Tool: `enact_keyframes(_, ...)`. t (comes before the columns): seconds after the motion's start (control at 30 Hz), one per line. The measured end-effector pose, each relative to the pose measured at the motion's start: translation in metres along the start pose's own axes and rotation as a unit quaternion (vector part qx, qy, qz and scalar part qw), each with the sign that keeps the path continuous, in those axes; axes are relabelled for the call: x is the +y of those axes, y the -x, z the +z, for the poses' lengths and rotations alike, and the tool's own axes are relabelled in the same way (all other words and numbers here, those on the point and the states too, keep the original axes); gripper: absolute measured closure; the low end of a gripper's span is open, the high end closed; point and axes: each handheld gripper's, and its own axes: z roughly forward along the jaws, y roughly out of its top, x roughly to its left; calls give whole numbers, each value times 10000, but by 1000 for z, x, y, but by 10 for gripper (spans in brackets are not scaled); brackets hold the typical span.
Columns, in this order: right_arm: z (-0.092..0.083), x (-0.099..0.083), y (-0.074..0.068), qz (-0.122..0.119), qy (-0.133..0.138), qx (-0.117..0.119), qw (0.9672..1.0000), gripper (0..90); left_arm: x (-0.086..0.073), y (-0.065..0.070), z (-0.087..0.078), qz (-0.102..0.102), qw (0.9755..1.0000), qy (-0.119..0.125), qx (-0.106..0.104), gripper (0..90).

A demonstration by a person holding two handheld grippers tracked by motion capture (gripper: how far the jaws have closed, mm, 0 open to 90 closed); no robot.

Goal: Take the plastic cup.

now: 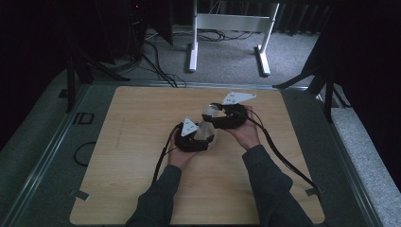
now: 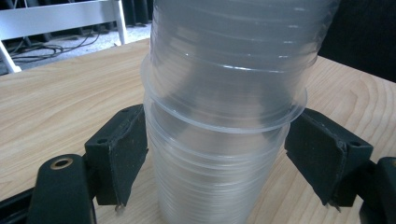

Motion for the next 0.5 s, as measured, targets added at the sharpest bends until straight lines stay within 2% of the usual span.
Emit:
enact_keyframes(0.3,-2,1,0,-49,59,-50,10000,400,-1,1,1,50,10000,-54,14,233)
enact_keyframes(0.5,-3,1,2,36,27,-27,10000,397,-2,1,2,58,10000,-76,27,242)
